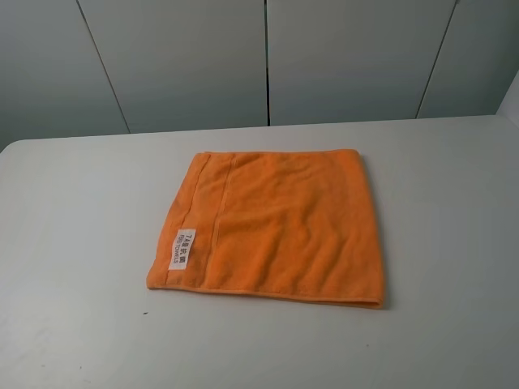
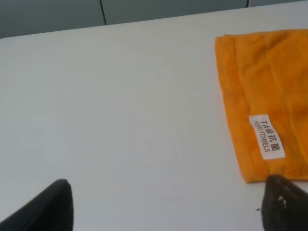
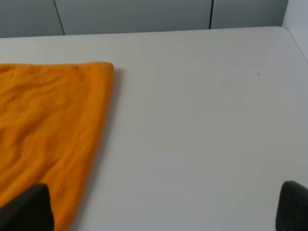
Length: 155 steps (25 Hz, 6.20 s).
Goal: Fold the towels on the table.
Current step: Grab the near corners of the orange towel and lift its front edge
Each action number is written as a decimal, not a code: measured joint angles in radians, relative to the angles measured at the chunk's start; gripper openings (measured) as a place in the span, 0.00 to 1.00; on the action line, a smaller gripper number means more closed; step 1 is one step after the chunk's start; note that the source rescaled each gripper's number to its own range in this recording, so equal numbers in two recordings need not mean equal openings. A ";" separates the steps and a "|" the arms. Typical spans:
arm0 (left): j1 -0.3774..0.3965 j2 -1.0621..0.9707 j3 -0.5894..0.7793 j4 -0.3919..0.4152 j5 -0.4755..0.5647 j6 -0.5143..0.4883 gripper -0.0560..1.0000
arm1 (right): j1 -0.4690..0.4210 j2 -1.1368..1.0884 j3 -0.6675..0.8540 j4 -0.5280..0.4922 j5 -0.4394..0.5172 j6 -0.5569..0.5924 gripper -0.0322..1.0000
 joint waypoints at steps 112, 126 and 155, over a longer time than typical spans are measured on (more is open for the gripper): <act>-0.573 1.817 -0.302 -0.110 -0.600 1.188 1.00 | 0.688 1.735 -0.117 -0.074 -0.621 -0.775 1.00; -0.573 1.837 -0.302 -0.116 -0.604 1.188 1.00 | 0.697 1.742 -0.115 -0.074 -0.644 -0.784 1.00; -0.573 1.875 -0.302 -0.142 -0.679 1.041 1.00 | 0.697 1.794 -0.121 -0.074 -0.643 -0.784 1.00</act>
